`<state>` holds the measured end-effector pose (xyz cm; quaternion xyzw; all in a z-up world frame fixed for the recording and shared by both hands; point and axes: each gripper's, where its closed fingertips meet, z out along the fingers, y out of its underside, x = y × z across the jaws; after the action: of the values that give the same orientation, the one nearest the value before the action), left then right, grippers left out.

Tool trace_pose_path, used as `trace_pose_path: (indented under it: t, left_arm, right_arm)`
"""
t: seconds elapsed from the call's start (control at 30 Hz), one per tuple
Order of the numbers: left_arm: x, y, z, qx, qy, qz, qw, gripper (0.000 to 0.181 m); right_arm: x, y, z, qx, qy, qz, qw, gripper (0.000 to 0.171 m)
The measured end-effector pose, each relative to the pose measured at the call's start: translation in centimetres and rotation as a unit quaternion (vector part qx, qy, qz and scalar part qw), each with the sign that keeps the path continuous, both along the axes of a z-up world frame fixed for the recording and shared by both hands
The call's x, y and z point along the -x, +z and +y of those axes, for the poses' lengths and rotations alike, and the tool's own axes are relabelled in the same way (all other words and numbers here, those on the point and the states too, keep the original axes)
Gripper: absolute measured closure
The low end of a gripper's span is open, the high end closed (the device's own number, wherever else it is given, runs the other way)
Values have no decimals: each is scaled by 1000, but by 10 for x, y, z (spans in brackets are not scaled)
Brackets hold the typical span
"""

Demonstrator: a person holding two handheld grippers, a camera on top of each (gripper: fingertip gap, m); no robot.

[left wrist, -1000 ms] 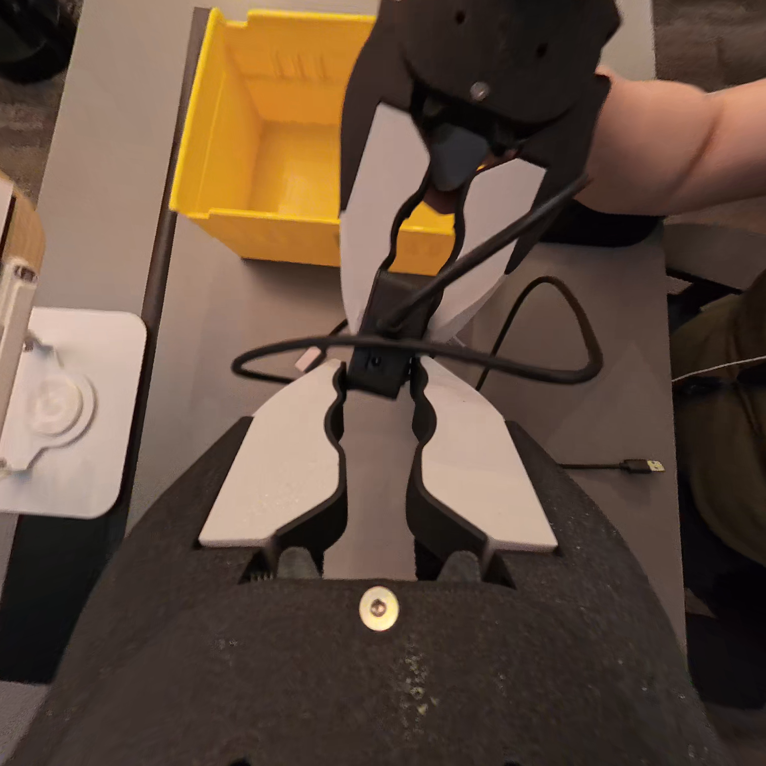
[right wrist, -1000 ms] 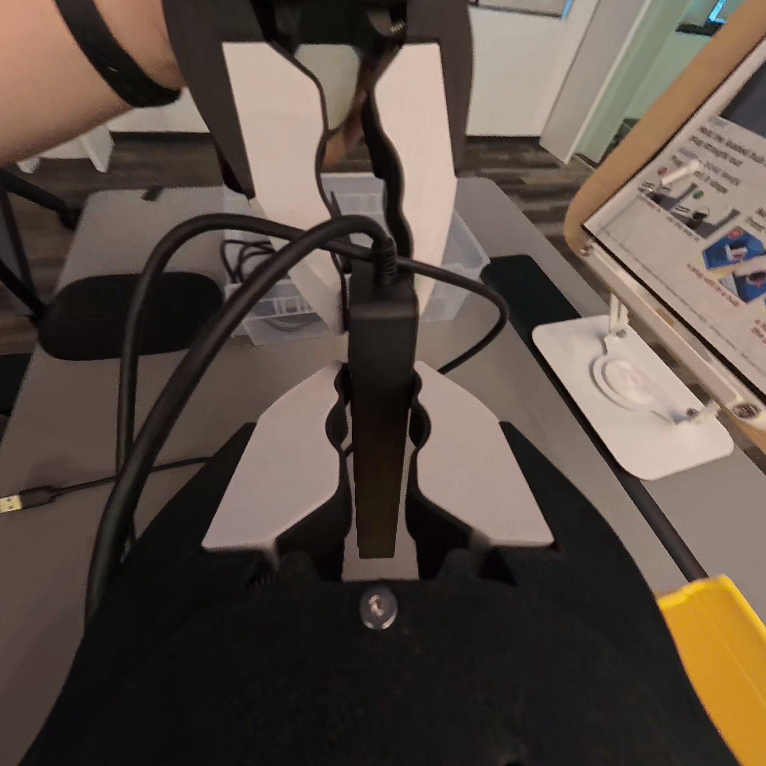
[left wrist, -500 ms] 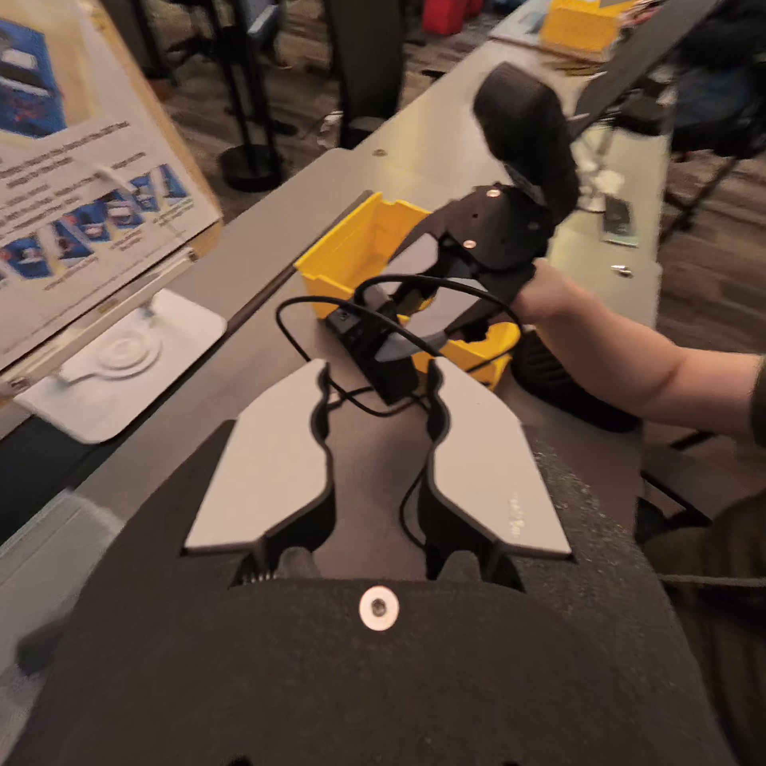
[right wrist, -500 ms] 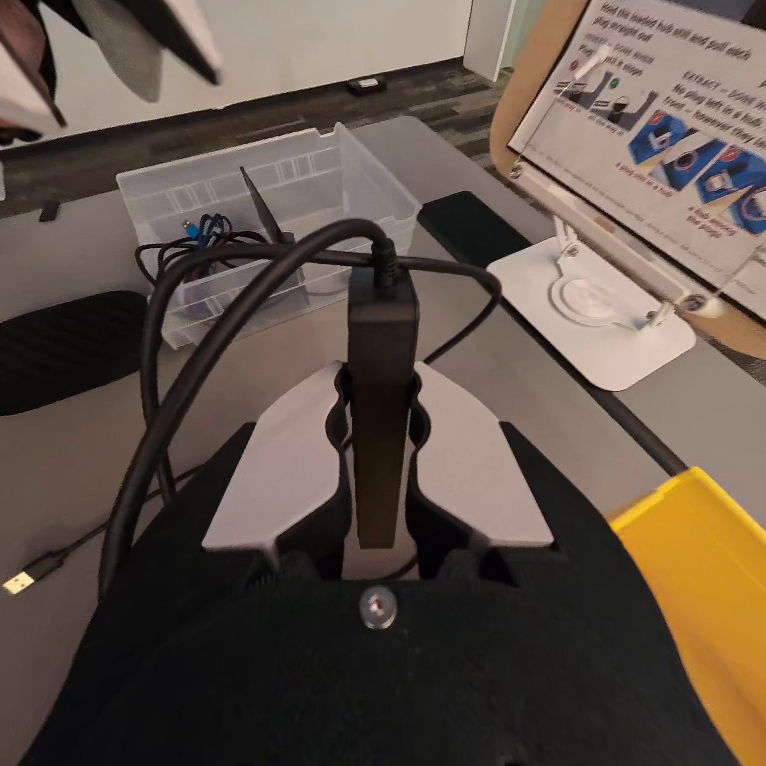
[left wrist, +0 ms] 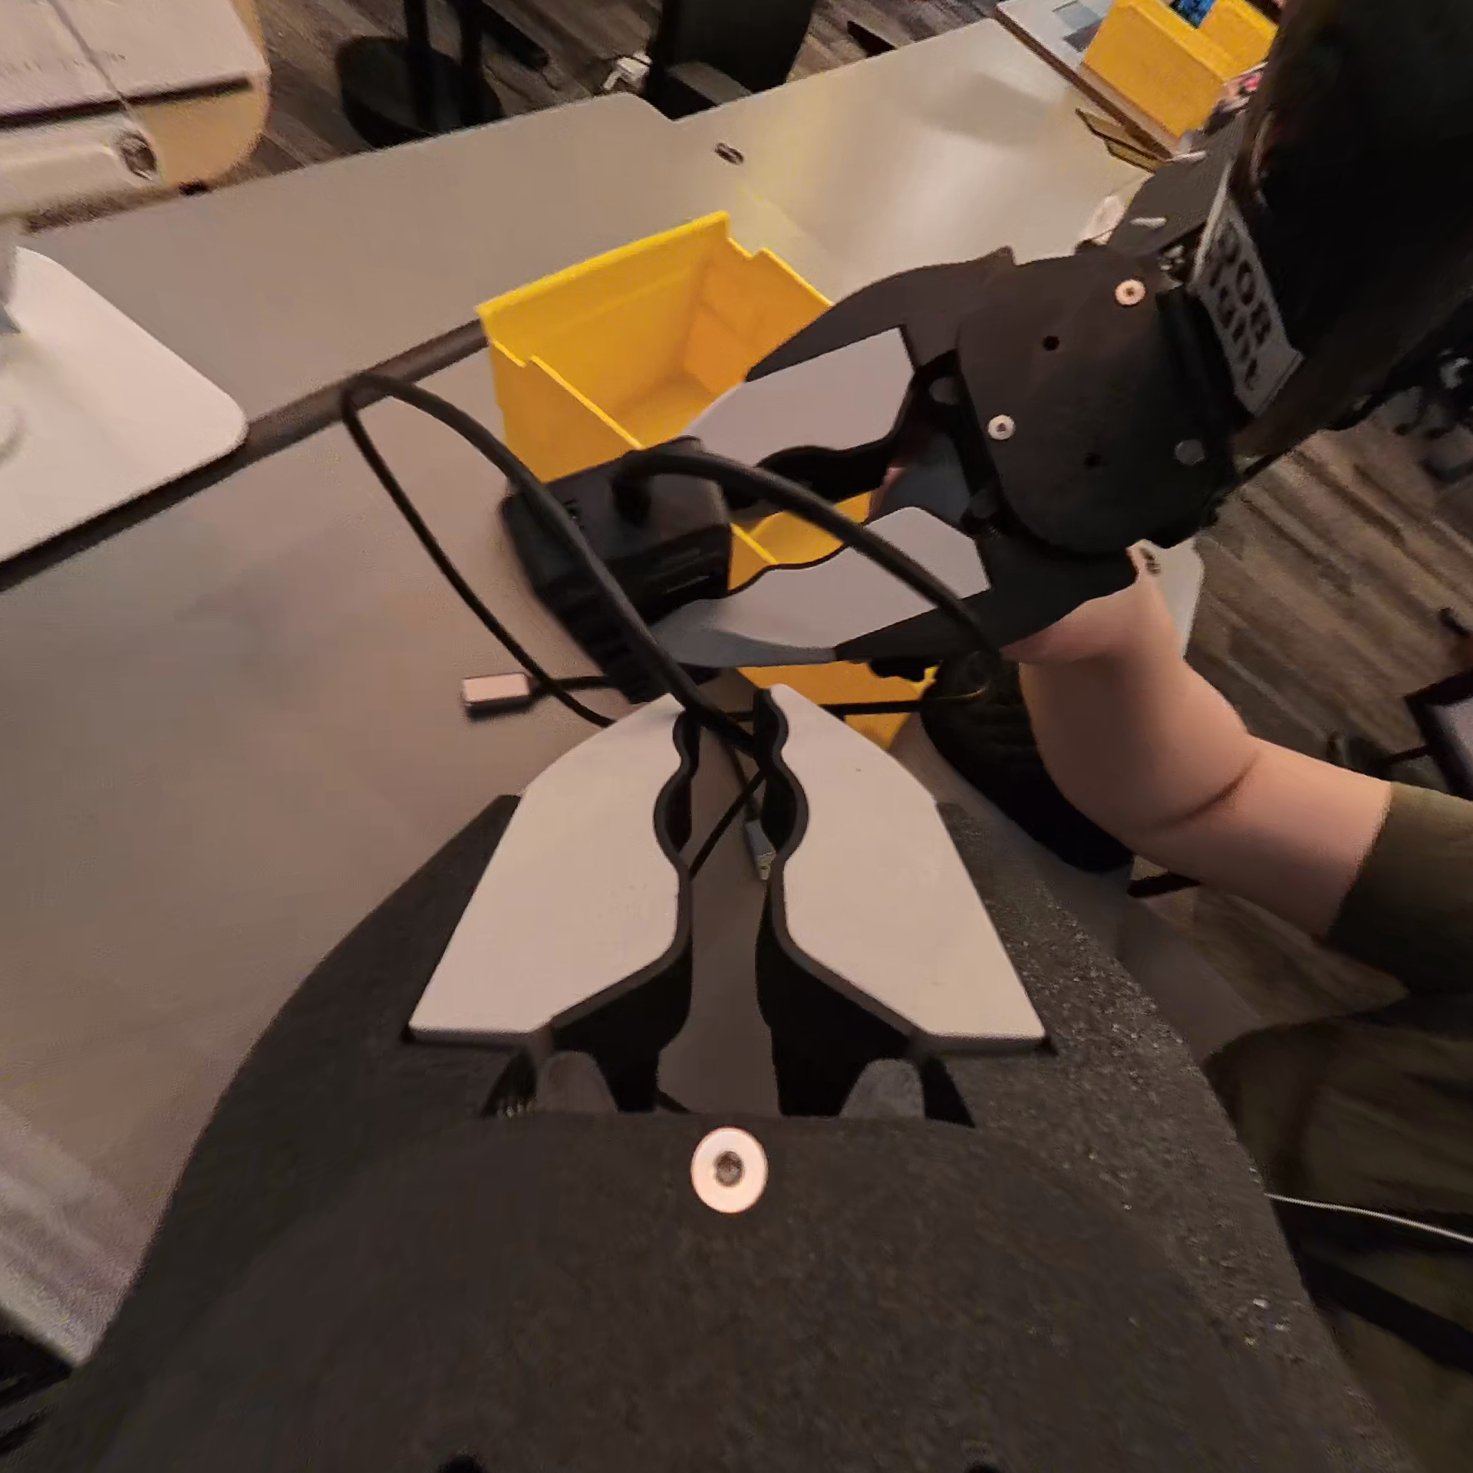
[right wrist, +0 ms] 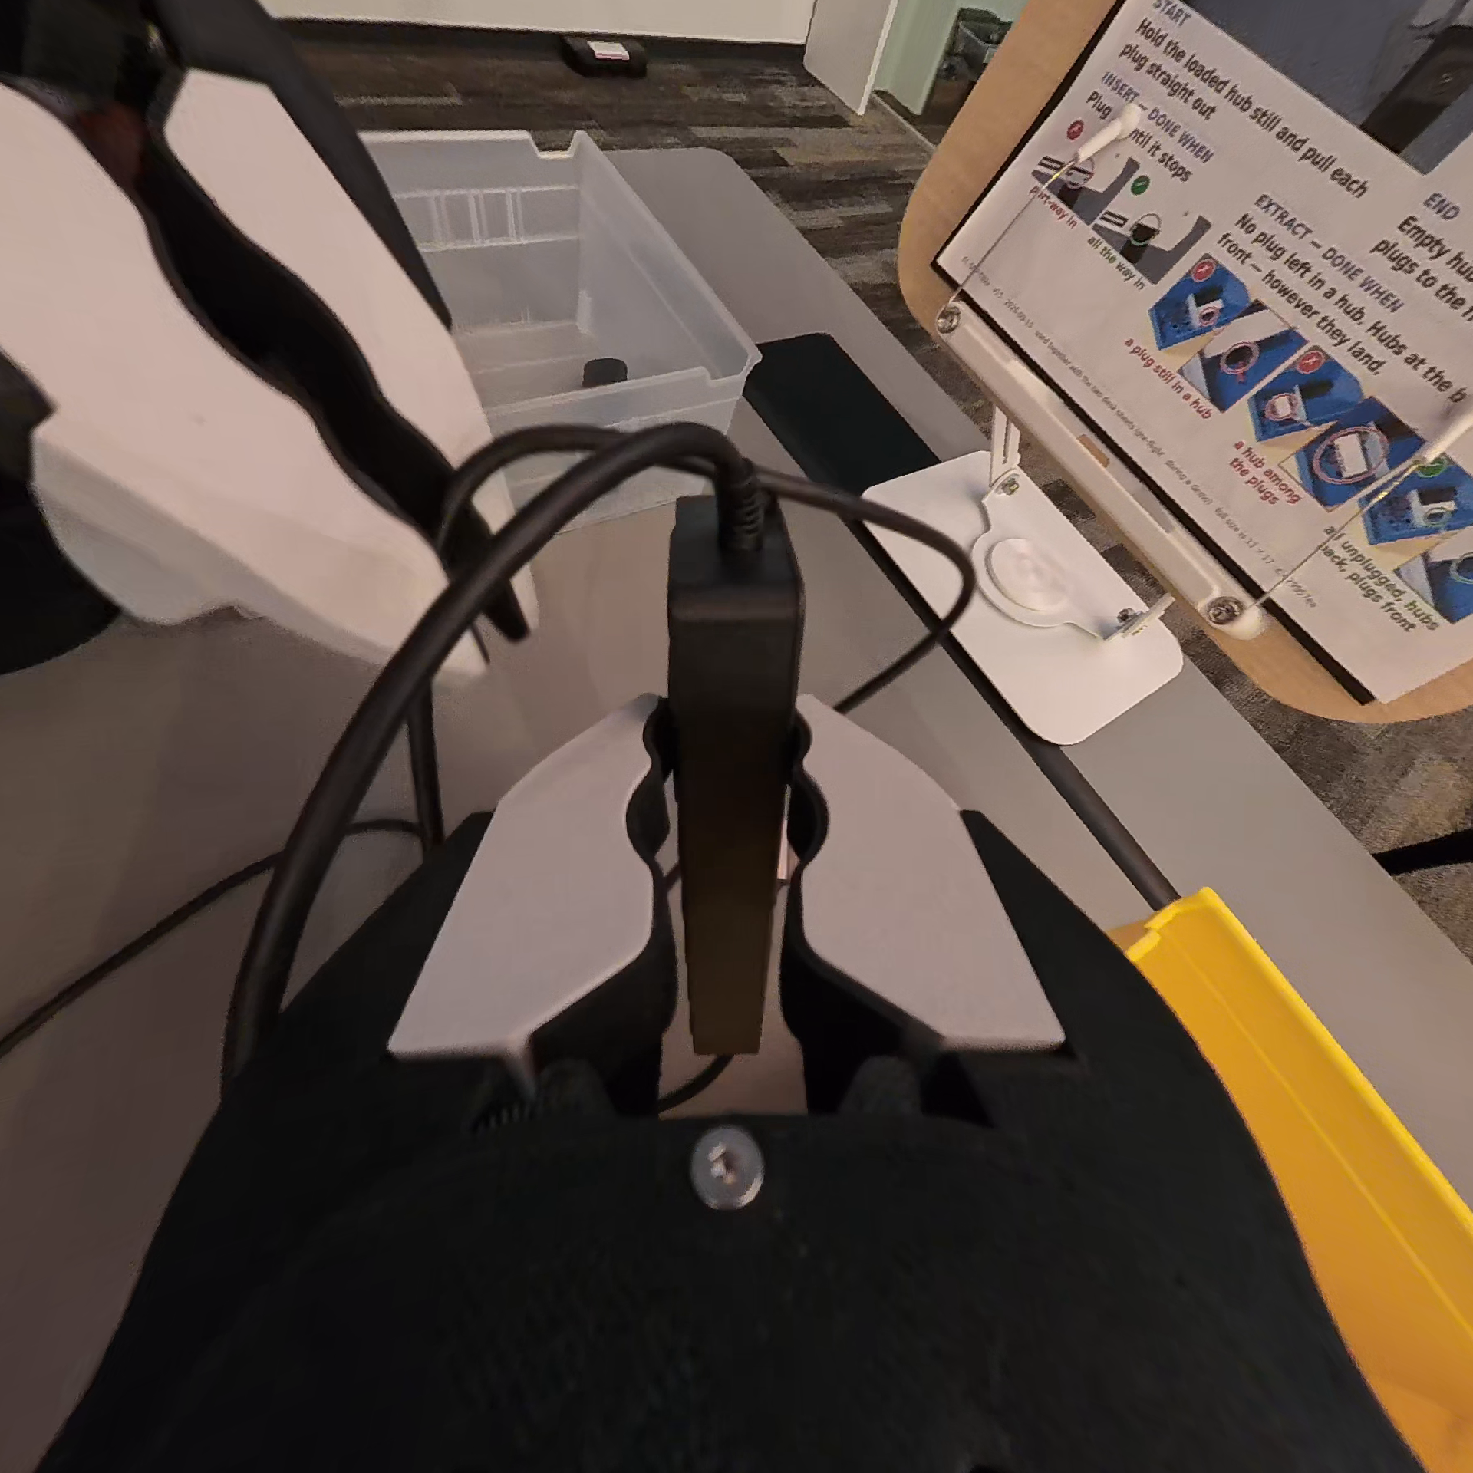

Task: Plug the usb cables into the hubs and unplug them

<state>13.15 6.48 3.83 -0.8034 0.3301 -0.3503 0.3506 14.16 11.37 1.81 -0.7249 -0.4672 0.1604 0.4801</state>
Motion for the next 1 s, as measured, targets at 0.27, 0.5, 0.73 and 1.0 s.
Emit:
trace_pose_path:
  t: [0.27,0.5,0.73,1.0]
  left_arm:
    - [80,-10,53,-69,117,171,976,177]
    - [79,-78,56,-46,91,281,954,176]
    - [68,-38,49,-123,80,156,977,152]
    - [33,10,-44,-118,-151,-115,975,130]
  right_arm:
    - [-6,30,-11,62,72,132,987,145]
    - [-7,63,-16,101,128,301,940,145]
    - [-11,66,-10,150,154,374,902,144]
    - [-1,65,-23,176,199,368,891,145]
